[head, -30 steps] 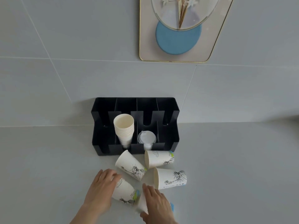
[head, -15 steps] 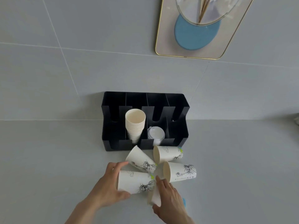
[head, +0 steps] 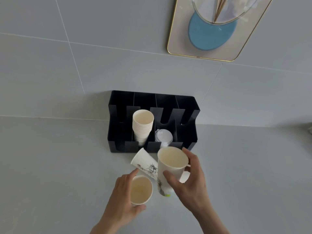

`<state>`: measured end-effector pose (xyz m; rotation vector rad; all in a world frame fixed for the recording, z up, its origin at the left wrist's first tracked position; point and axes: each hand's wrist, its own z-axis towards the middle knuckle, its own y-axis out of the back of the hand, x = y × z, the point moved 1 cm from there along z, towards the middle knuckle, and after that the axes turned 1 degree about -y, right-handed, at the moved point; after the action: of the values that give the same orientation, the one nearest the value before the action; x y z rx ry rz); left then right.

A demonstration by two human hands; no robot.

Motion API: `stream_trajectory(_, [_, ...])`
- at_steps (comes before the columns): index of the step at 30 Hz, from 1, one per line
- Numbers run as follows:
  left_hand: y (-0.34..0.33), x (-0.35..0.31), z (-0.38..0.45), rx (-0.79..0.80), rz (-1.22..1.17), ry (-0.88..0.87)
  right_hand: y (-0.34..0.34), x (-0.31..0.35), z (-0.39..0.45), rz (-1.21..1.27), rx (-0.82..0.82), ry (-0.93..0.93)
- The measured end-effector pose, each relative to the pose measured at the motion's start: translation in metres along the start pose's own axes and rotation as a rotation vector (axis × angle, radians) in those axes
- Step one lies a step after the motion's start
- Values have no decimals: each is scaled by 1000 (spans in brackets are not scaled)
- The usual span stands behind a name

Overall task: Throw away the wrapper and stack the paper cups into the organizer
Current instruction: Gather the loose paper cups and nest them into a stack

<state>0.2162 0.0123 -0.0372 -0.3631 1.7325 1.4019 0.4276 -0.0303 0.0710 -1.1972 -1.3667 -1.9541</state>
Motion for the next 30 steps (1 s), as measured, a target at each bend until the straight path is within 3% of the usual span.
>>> stream_trajectory(4, [-7, -3, -4, -8, -94, 65, -6, 24, -6, 124, 75, 66])
stream_trajectory(12, [-15, 5, -7, -38, -167, 130, -50, -4, -21, -146, 276, 139])
stream_trajectory(20, [-27, 0, -5, -47, -264, 73, -60, -45, -36, -345, 305, 215])
stream_trajectory(23, [-30, -1, -1, -38, -259, 99, -53, -54, -39, -359, 376, 141])
stream_trajectory(26, [-28, 2, -1, -49, -250, 83, -31, -77, -42, -363, 269, 41])
stream_trajectory(28, [-27, 2, -2, -52, -250, 88, -11, -101, -45, -501, 265, -1])
stream_trajectory(30, [-27, 2, -3, -42, -247, 84, 3, -119, -52, -681, 373, -5])
